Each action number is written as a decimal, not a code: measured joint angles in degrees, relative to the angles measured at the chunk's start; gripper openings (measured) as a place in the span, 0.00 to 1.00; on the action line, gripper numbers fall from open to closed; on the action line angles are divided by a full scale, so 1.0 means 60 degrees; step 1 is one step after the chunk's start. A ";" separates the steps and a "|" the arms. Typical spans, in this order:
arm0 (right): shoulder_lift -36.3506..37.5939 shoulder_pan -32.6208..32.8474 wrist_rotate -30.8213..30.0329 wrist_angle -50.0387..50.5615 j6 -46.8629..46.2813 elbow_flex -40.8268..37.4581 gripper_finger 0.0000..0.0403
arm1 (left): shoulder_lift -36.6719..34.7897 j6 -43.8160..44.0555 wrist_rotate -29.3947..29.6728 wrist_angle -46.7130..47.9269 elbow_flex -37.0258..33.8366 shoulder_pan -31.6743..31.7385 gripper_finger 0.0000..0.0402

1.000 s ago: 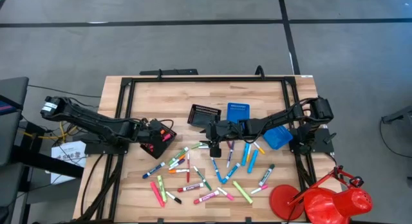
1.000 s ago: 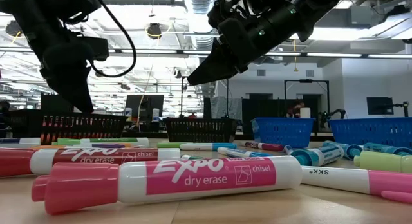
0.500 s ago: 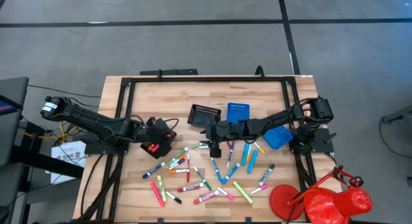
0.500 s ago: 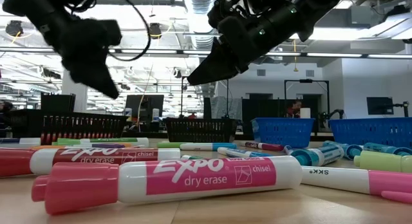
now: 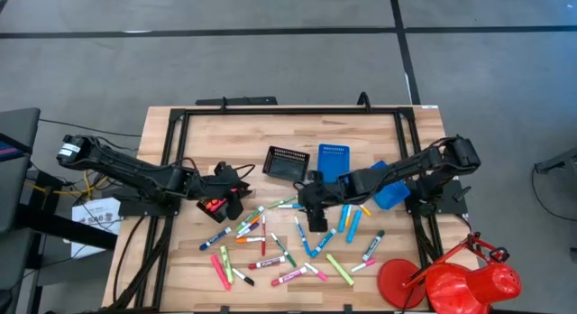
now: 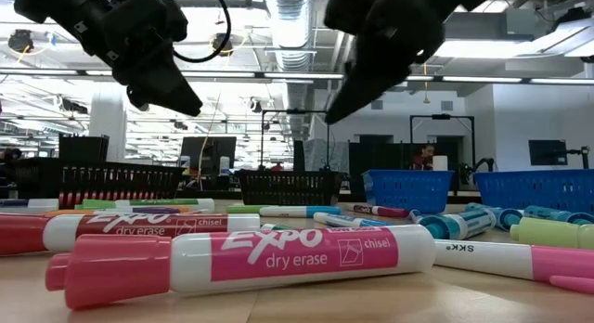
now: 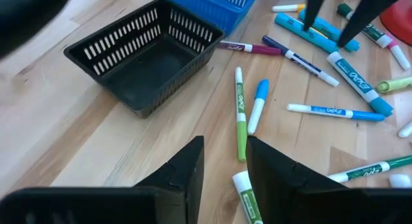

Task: Pick & Place Markers
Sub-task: Put the left blue highlighter into the left black bin

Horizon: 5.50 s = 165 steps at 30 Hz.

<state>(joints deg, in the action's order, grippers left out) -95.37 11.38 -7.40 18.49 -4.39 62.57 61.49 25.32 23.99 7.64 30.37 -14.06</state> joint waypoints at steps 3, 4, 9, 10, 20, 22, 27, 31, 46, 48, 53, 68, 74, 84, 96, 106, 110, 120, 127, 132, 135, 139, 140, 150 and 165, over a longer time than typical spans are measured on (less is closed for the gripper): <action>0.0190 0.0256 0.0016 0.0953 -0.1580 0.0007 0.39 | 0.0000 0.0004 0.0000 -0.0004 0.0000 0.0001 0.28; 0.0237 0.0344 0.0016 0.1357 -0.2063 0.0007 0.39 | 0.0000 0.0004 0.0000 -0.0003 0.0000 0.0003 0.28; 0.0288 0.0637 -0.0194 0.3629 -0.4737 0.0007 0.38 | 0.0000 0.0004 0.0000 0.0000 0.0000 0.0000 0.28; 0.0247 0.0670 -0.0430 0.4047 -0.5433 0.0007 0.38 | 0.0000 0.0004 -0.0004 -0.0003 0.0000 0.0001 0.28; 0.0203 0.0401 -0.1510 0.5616 -0.9965 -0.0794 0.37 | 0.0000 0.0060 -0.0004 -0.0025 0.0000 0.0004 0.28; 0.0203 0.0276 -0.1320 0.5655 -1.0349 -0.0976 0.36 | 0.0000 0.0066 -0.0004 -0.0029 0.0000 0.0003 0.28; 0.0200 0.0071 -0.0794 0.5622 -1.0825 -0.1182 0.35 | 0.0000 0.0066 -0.0004 -0.0033 0.0000 0.0004 0.28; 0.0202 0.0079 -0.0762 0.5556 -1.0888 -0.1265 0.33 | 0.0000 0.0068 -0.0004 -0.0033 0.0000 0.0004 0.28; 0.0200 0.0076 -0.0256 0.4323 -1.1351 -0.1891 0.28 | 0.0000 0.0069 -0.0004 -0.0033 0.0000 0.0001 0.28; 0.0200 0.0077 -0.0255 0.4322 -1.1496 -0.1891 0.28 | 0.0000 0.0073 -0.0004 -0.0033 0.0000 0.0000 0.28; 0.0200 0.0077 -0.0255 0.4280 -1.1525 -0.1894 0.28 | 0.0002 0.0069 -0.0004 -0.0033 0.0000 0.0002 0.28; -0.0760 -0.0219 0.0565 0.3727 -1.0726 -0.1820 0.28 | 0.0021 0.0073 -0.0004 -0.0018 -0.0036 0.0000 0.28; -0.0802 -0.0338 0.0836 0.3648 -1.0257 -0.1818 0.21 | 0.0033 0.0073 -0.0007 -0.0011 -0.0036 0.0000 0.28; -0.0352 0.0468 -0.0261 0.2635 -0.8056 -0.1240 0.17 | 0.0033 0.0073 -0.0007 -0.0040 -0.0036 0.0002 0.28; -0.0354 0.0563 -0.0510 -0.3965 0.1343 -0.0346 0.18 | 0.0029 -0.0226 -0.0007 -0.0288 -0.0036 0.0002 0.28; -0.0432 -0.0751 -0.0109 -0.6858 0.1322 -0.0350 0.18 | 0.0029 -0.0963 -0.0004 -0.0557 -0.0036 0.0004 0.28; -0.0681 -0.1153 0.0319 -0.7058 0.0729 -0.0367 0.18 | 0.0026 -0.1763 -0.0006 -0.1409 -0.0036 0.0004 0.28; -0.2390 -0.1276 0.1107 -1.0414 0.0970 -0.0346 0.18 | 0.0412 -0.2684 -0.0948 -0.2430 -0.0029 -0.0003 0.28; -0.2665 -0.1279 0.1094 -1.0730 0.0978 -0.0205 0.18 | 0.1090 -0.2750 -0.0973 -0.2579 -0.0029 0.0000 0.34; -0.2667 -0.1279 0.1096 -1.0926 0.0981 -0.0175 0.18 | 0.1584 -0.2784 -0.0751 -0.3381 -0.0029 0.0049 0.40; -0.2667 -0.1279 0.1192 -1.0962 0.0981 -0.0171 0.18 | 0.1784 -0.3212 -0.0714 -0.4135 -0.0029 0.0102 0.41; -0.2667 -0.1279 0.1219 -1.0952 0.0981 -0.0171 0.18 | 0.1898 -0.3395 -0.0718 -0.4501 -0.0029 0.0098 0.38; -0.2667 -0.1279 0.1220 -1.0947 0.0981 -0.0171 0.18 | 0.1922 -0.3395 -0.0718 -0.4511 -0.0029 0.0098 0.37; -0.2665 -0.1294 0.1239 -1.0807 0.1249 -0.0171 0.24 | 0.1953 -0.3109 -0.0714 -0.4459 -0.0029 0.0098 0.15; -0.2664 -0.1349 0.0533 -1.0097 0.1312 -0.0171 0.47 | 0.0627 0.0139 -0.0739 -0.0749 -0.0029 -0.0280 0.16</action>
<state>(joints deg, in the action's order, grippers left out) -111.35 3.29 -4.20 -42.09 3.49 61.54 65.26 26.16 19.55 3.14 30.20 -15.75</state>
